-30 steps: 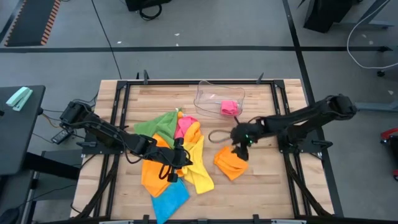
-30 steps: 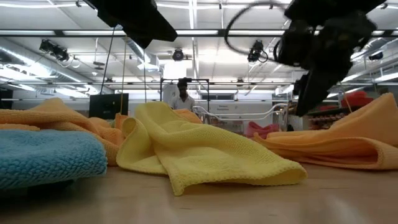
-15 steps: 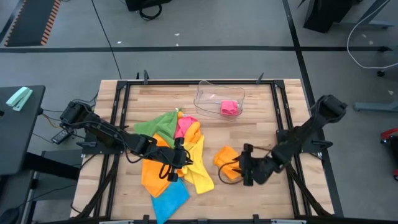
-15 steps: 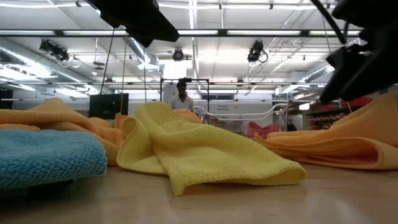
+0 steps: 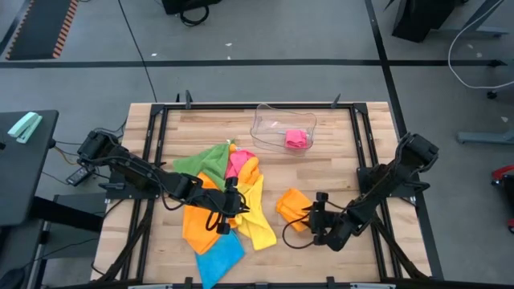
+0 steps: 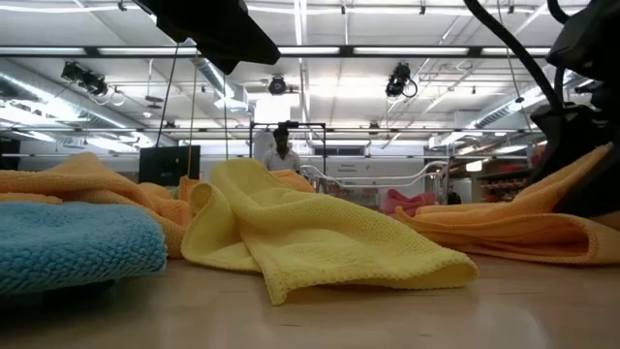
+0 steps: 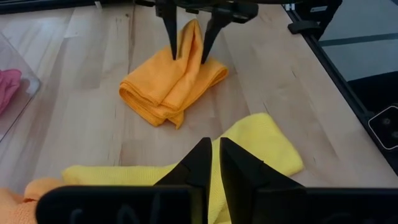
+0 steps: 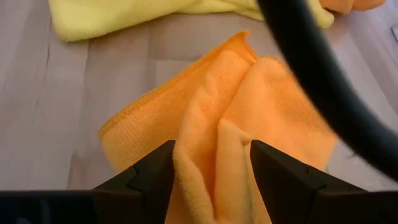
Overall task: Fold microfiber towels
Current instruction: Fold the right orange microfiber cloth
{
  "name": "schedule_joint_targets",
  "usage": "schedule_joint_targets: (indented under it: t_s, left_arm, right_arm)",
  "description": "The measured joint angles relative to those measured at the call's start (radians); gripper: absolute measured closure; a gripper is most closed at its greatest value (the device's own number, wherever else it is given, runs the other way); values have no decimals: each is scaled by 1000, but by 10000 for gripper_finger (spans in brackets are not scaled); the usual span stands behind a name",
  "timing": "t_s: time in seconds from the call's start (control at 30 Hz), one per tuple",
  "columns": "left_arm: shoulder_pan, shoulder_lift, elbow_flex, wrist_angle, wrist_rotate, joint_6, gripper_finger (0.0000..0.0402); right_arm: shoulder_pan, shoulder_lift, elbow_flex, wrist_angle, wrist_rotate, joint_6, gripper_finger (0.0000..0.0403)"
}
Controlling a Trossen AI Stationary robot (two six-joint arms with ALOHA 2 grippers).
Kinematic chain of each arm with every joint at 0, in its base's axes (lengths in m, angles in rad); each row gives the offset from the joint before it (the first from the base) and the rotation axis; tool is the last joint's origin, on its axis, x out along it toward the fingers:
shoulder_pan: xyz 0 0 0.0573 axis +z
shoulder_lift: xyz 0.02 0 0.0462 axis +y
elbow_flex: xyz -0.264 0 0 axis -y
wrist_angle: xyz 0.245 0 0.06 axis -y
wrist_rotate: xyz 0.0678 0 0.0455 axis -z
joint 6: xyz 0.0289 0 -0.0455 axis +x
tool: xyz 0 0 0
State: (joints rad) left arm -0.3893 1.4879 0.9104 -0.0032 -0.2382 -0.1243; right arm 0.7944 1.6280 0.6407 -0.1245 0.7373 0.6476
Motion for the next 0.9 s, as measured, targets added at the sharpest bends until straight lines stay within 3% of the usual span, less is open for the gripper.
schedule_joint_targets:
  t_s: [0.17, 0.5, 0.7, 0.9]
  left_arm:
    - [-1, 0, 0, 0, 0, -3, 359]
    - [-1, 0, 0, 0, 0, -4, 361]
    - [-1, 0, 0, 1, 0, -23, 358]
    - [-1, 0, 0, 14, 1, -23, 358]
  right_arm:
    - [0, 1, 0, 1, 58, 14, 219]
    - [-27, -30, 0, -85, 132, 179, 387]
    - [-29, -150, 0, -218, 248, 280, 392]
    - [-47, -197, 0, -473, 210, 517, 393]
